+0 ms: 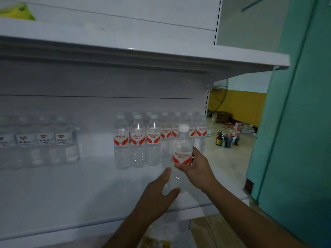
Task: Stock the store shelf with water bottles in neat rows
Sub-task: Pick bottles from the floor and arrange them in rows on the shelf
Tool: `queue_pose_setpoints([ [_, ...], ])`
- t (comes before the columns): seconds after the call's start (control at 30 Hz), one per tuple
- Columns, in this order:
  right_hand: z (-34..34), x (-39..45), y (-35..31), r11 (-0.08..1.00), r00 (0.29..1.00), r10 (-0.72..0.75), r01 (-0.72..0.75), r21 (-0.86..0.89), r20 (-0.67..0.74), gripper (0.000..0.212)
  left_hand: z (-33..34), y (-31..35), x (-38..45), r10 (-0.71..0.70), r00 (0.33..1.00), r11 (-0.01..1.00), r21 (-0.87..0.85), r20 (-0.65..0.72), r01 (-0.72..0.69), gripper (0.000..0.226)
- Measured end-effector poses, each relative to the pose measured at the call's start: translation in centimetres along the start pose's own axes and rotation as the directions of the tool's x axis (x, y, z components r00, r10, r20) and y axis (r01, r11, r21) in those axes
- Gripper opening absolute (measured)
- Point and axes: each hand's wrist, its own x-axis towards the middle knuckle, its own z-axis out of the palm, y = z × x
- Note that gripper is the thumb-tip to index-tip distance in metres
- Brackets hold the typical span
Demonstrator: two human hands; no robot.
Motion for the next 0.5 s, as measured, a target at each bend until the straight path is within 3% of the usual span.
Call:
queue_pose_setpoints([
  [0.2,2.7,7.8,2.9,0.996,0.998,-0.057,0.055,-0.064,-0.027,0.052,-0.1,-3.7,2.8,-0.189,0.975,0.926,0.352,0.117,0.137,0.066],
  [0.3,3.9,11.4,4.8,0.997,0.998,-0.03,0.025,-0.077,-0.056,0.062,0.4,-4.8,3.4,-0.171,0.979,0.91,0.4,0.115,0.112,0.065],
  [0.5,5.4,14.9,5.8,0.999,0.997,-0.047,0.047,0.004,-0.067,0.052,0.9,-6.0,3.6,-0.114,0.99,0.906,0.417,0.086,0.068,0.063],
])
